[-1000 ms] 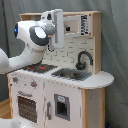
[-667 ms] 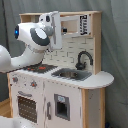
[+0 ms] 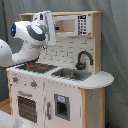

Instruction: Play with the kitchen

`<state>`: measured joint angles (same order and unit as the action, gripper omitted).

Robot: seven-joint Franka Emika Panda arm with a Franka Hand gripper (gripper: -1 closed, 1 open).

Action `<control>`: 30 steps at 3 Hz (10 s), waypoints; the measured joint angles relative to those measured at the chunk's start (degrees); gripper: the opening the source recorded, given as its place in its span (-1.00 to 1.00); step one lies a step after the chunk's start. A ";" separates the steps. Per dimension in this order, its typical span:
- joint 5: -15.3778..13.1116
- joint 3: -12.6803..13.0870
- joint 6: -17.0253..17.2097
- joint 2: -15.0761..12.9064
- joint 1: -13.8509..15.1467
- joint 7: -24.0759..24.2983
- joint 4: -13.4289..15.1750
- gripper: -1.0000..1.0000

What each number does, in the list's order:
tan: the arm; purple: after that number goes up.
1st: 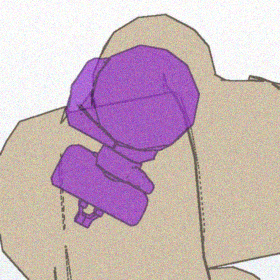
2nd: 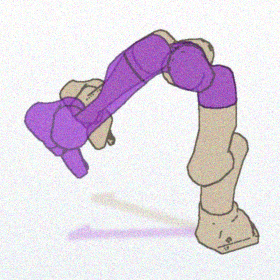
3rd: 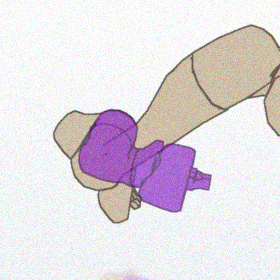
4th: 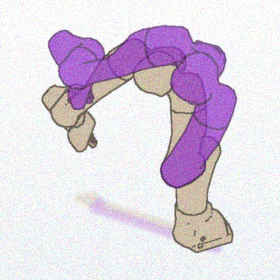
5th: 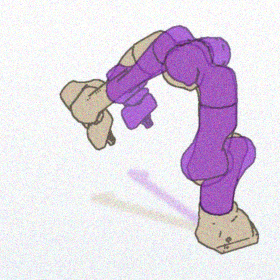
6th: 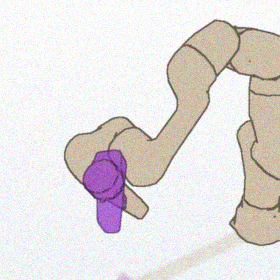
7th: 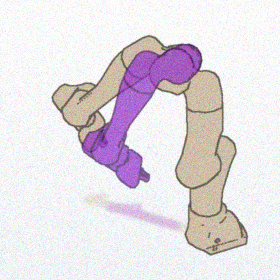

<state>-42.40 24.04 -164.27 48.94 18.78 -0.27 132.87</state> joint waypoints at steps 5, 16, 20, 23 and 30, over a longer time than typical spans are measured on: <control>0.00 12.93 0.00 -19.67 7.49 0.05 -18.55 -1.00; -4.25 33.78 7.36 -19.70 16.26 6.61 -28.35 1.00; -5.35 45.73 7.37 0.38 16.71 8.47 -20.39 1.00; -5.39 57.80 8.16 12.68 21.07 12.14 -16.75 1.00; -5.53 58.92 16.71 20.10 3.04 26.66 6.48 1.00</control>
<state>-47.93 82.96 -147.56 69.04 21.82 26.40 139.35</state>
